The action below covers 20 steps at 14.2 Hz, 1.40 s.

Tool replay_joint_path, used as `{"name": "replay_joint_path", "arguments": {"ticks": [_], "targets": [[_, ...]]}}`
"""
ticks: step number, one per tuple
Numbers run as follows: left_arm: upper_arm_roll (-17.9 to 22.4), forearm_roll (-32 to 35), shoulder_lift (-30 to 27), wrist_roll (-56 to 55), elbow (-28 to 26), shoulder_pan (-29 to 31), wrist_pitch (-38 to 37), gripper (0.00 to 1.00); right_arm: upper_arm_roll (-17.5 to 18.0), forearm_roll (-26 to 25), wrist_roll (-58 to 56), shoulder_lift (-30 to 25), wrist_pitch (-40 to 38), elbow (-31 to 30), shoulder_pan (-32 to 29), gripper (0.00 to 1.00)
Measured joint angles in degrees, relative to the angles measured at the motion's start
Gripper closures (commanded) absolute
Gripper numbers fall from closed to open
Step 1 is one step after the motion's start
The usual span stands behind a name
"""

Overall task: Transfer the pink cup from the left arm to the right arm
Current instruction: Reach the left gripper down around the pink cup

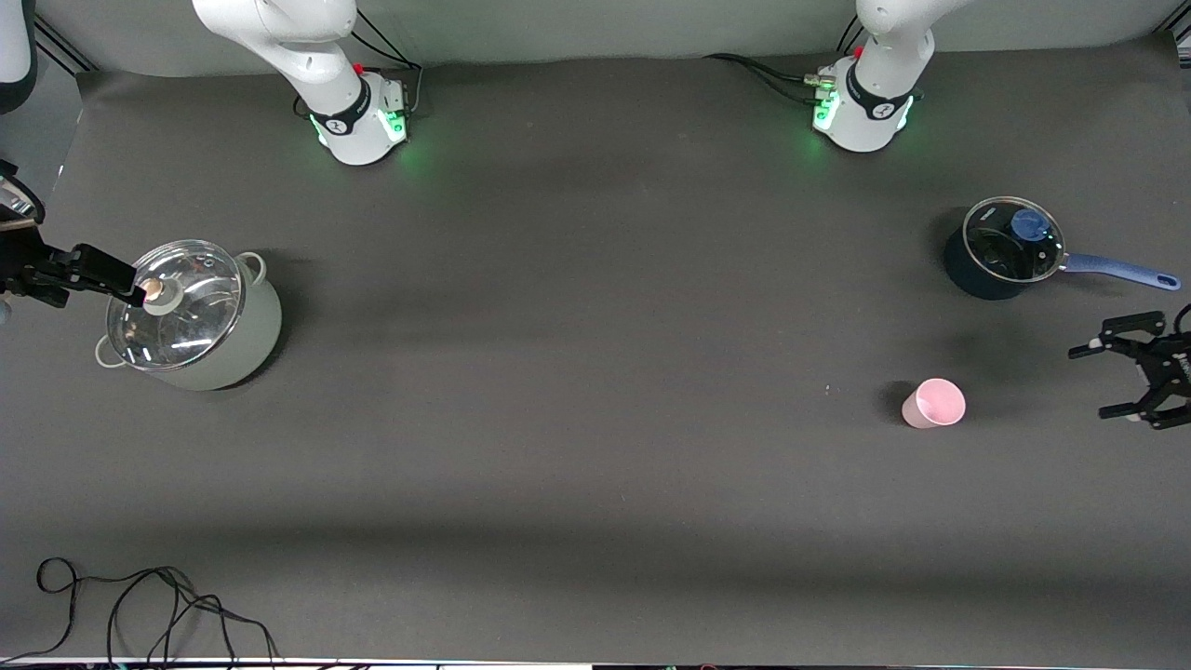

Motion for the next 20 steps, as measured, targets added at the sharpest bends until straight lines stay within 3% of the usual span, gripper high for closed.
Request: {"name": "replay_joint_path", "arguments": {"ticks": [7,13,20], "targets": [[-0.1,-10.3,10.0,28.8,-3.4,5.5,-0.4,0.00,0.0,0.0,0.0,0.0,0.0,0.0,0.0,0.00],[-0.3,-19.5,14.9,46.9,-8.2,6.2,0.0,0.00,0.0,0.0,0.0,0.0,-0.1,0.0,0.0,0.00],[-1.2,-27.1,18.8,57.1,-11.7,5.3,2.9,0.00,0.0,0.0,0.0,0.0,-0.1,0.0,0.0,0.00]]}}
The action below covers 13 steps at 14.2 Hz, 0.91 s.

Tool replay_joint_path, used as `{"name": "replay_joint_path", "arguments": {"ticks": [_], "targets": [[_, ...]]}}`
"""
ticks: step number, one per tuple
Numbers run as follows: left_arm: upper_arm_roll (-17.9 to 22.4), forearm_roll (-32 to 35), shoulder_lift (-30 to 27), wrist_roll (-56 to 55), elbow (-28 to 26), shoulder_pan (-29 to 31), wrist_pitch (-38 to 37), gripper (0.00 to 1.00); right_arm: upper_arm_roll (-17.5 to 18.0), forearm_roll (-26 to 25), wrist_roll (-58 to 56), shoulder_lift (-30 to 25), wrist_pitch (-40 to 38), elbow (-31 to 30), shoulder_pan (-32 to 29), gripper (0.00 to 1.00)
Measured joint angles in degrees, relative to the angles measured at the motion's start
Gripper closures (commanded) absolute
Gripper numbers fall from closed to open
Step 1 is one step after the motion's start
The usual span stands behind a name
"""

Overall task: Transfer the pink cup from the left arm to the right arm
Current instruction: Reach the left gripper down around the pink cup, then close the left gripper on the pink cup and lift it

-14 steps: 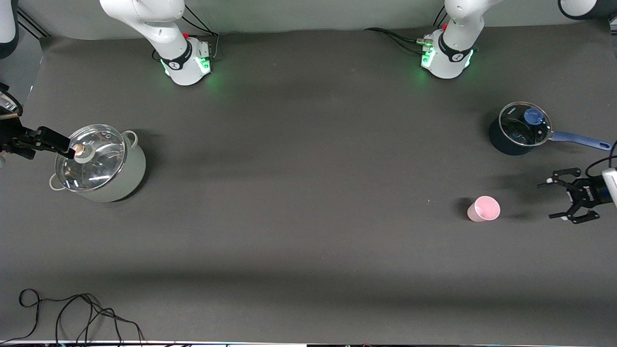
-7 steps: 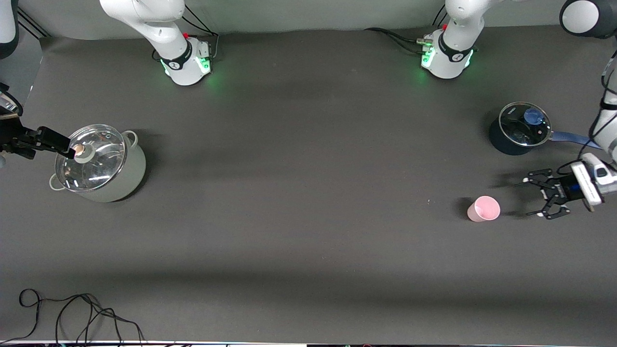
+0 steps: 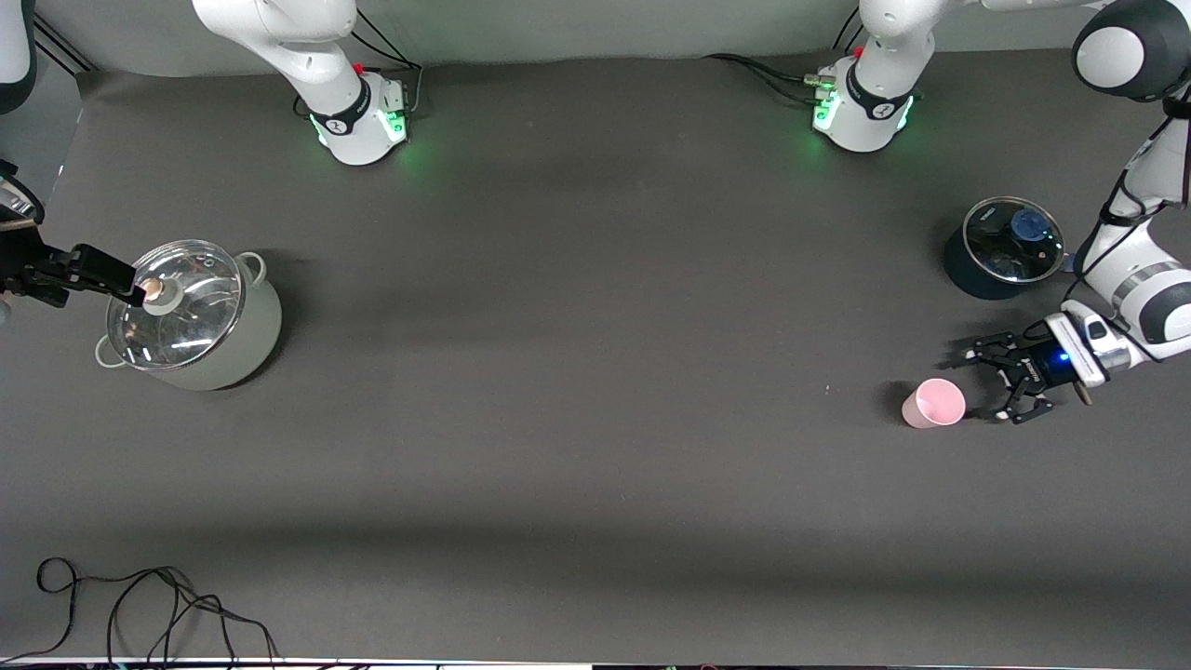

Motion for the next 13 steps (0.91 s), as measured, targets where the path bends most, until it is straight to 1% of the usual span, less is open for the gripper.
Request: {"name": "replay_joint_path", "arguments": {"ticks": [5,8,13], "targets": [[-1.1,-3.5,0.7,0.3,-1.0,-2.9,2.6,0.00,0.0,0.0,0.0,0.0,0.0,0.0,0.0,0.00],[-1.1,-5.3,0.7,0.3,-1.3,-4.5,2.8,0.00,0.0,0.0,0.0,0.0,0.0,0.0,0.0,0.00],[-1.5,-7.1,1.2,0.3,-1.8,-5.3,3.8,0.00,0.0,0.0,0.0,0.0,0.0,0.0,0.0,0.00]]}}
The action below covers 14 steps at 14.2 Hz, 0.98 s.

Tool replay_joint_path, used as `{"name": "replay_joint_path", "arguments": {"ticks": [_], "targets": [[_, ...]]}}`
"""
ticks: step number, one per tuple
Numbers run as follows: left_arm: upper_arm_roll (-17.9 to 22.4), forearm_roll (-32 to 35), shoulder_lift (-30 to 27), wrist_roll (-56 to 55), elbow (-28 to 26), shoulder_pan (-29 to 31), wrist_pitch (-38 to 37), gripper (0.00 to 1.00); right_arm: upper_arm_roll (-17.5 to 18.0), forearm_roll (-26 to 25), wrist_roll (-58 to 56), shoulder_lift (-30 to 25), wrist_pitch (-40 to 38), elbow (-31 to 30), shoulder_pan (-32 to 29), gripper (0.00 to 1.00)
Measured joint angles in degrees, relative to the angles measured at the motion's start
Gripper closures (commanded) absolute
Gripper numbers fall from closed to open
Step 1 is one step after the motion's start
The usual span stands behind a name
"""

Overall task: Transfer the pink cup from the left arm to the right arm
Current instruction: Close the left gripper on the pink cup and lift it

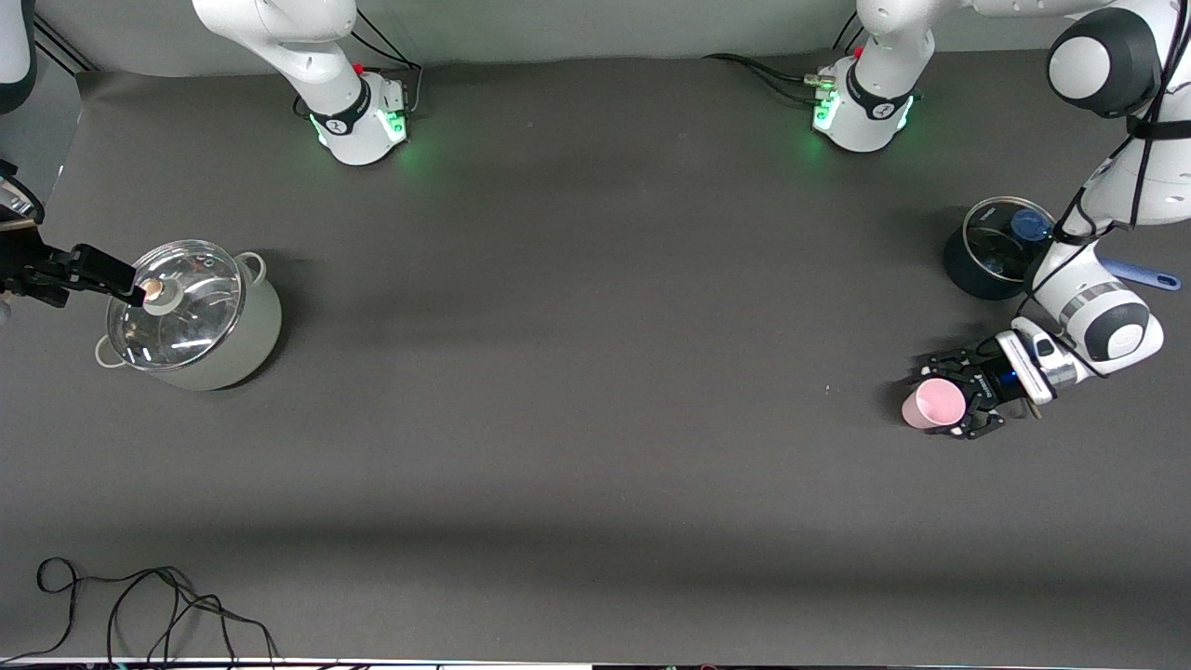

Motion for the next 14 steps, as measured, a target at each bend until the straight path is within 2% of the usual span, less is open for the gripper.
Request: {"name": "replay_joint_path", "arguments": {"ticks": [1,2,4,8,14], "targets": [[0.0,-0.3,0.0,0.0,0.0,0.0,0.3,0.01,0.0,0.0,0.0,0.0,0.0,0.0,0.0,0.00],[-0.1,-0.5,0.0,0.0,0.0,0.0,0.5,0.10,0.0,0.0,0.0,0.0,0.0,0.0,0.0,0.00],[-0.1,-0.6,0.0,0.0,0.0,-0.1,0.6,0.34,-0.1,0.0,0.0,0.0,0.0,0.0,0.0,0.00],[-0.2,-0.7,0.0,0.0,-0.1,-0.3,0.7,0.37,-0.1,0.0,0.0,0.0,0.0,0.0,0.0,0.00],[-0.5,-1.3,0.0,-2.7,0.8,-0.7,1.1,0.47,-0.1,0.0,0.0,0.0,0.0,0.0,0.0,0.01]]}}
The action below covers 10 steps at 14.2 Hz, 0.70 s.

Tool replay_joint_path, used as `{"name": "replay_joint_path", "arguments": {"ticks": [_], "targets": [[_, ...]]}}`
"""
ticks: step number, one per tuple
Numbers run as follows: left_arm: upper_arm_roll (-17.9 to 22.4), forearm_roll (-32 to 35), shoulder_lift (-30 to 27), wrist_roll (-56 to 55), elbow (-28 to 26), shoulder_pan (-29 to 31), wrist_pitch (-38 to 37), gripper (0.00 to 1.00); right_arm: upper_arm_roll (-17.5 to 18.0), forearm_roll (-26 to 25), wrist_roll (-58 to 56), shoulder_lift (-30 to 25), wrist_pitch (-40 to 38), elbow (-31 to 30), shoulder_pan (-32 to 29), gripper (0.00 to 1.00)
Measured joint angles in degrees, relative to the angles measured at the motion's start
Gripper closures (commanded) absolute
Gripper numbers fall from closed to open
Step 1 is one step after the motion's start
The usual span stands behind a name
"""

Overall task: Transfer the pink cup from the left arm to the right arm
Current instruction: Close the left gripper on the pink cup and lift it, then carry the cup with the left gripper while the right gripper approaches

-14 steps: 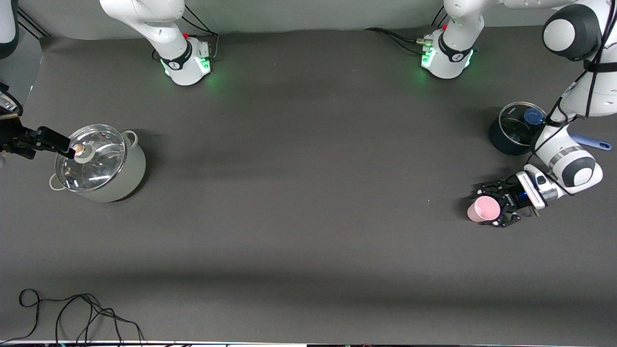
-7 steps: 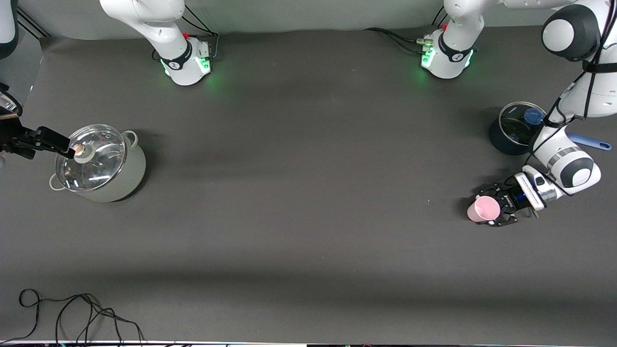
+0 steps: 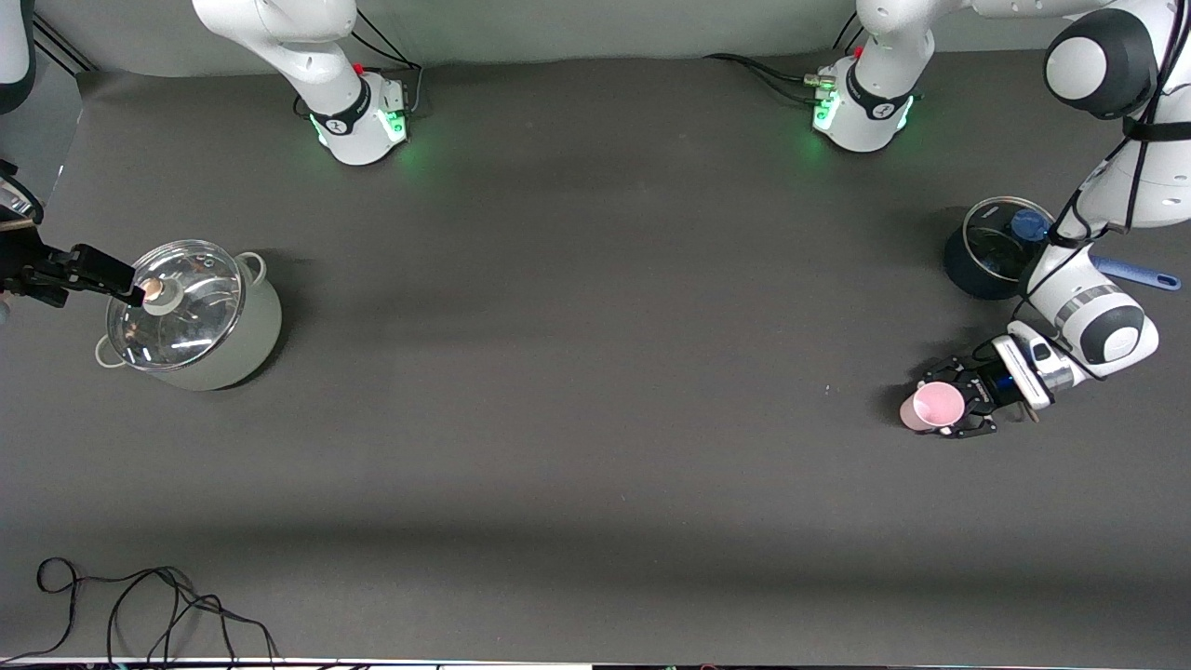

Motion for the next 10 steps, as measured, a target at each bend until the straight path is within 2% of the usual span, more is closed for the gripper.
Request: {"name": "replay_joint_path", "arguments": {"ticks": [5,10], "targets": [[-0.1,0.4,-2.6,-13.6,4.7,-2.8,0.1,0.49,-0.4,0.0,0.2,0.0,0.0,0.0,0.0,0.02],[-0.3,0.9,-10.7,-29.1,4.4,-9.0,3.2,0.49,-0.6,1.8,8.7,0.0,-1.0,0.0,0.2,0.05]]}}
